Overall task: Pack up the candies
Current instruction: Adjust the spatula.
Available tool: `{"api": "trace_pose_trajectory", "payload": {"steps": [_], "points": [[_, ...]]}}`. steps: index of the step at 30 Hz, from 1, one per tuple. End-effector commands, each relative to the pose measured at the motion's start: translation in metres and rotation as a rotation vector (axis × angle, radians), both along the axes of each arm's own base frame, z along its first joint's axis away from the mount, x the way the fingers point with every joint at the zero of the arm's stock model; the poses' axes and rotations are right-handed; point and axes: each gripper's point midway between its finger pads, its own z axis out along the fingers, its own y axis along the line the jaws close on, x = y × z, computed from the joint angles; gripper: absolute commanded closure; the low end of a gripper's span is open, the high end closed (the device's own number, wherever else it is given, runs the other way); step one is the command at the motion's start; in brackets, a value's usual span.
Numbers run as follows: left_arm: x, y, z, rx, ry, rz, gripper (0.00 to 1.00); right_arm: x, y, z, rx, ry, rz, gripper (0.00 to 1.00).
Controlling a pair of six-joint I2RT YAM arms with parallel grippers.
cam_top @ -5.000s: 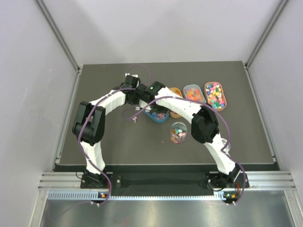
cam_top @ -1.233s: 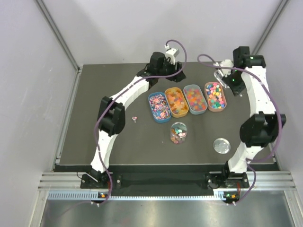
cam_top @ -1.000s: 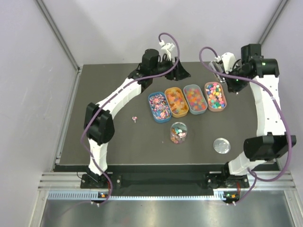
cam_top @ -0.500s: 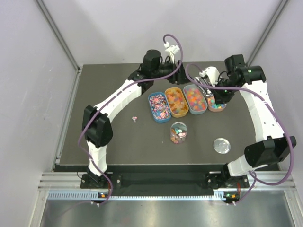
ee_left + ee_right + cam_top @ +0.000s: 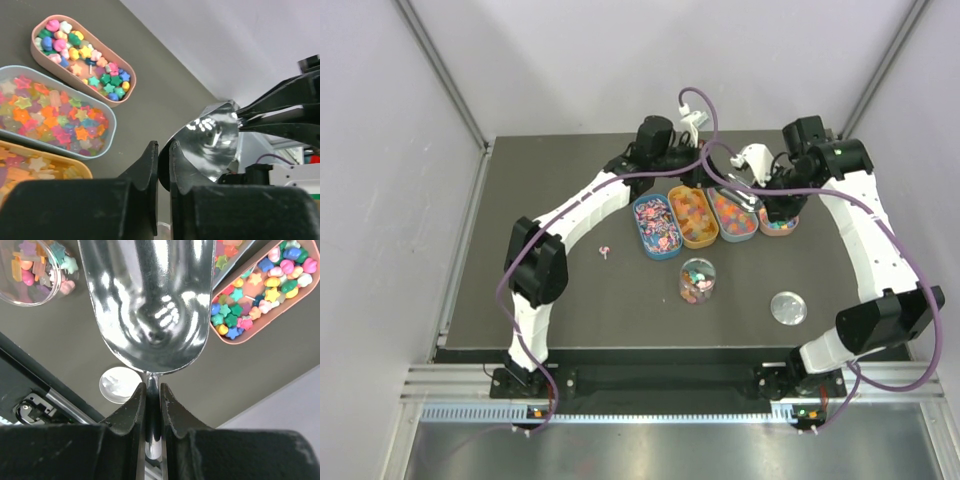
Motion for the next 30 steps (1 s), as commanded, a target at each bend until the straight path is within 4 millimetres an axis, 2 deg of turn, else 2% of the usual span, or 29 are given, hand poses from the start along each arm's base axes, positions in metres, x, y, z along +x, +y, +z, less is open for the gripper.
{"api": "trace_pose_trajectory", "payload": {"steps": [1, 7, 15, 19, 23, 30], "points": [[0.009, 0.0, -0.002, 0.015, -0.067, 0.004, 1.0, -0.031, 0.001, 0.022, 0.027, 0.006, 0.013, 1.0], [0.008, -0.003, -0.017, 0.024, -0.048, -0.019, 1.0, -0.031, 0.004, 0.037, 0.058, -0.04, -0.004, 1.0], [0.008, -0.005, -0.039, 0.055, -0.033, -0.037, 1.0, -0.032, 0.013, 0.072, 0.144, -0.159, 0.011, 1.0], [0.008, -0.007, -0.041, 0.057, -0.037, -0.057, 1.0, -0.037, 0.017, 0.085, 0.192, -0.212, 0.021, 1.0], [0.007, -0.008, -0.044, 0.06, -0.033, -0.079, 1.0, -0.037, 0.014, 0.091, 0.191, -0.253, 0.015, 1.0], [-0.001, -0.006, -0.031, 0.042, -0.037, -0.113, 1.0, -0.036, 0.009, 0.078, 0.166, -0.25, -0.004, 1.0]]}}
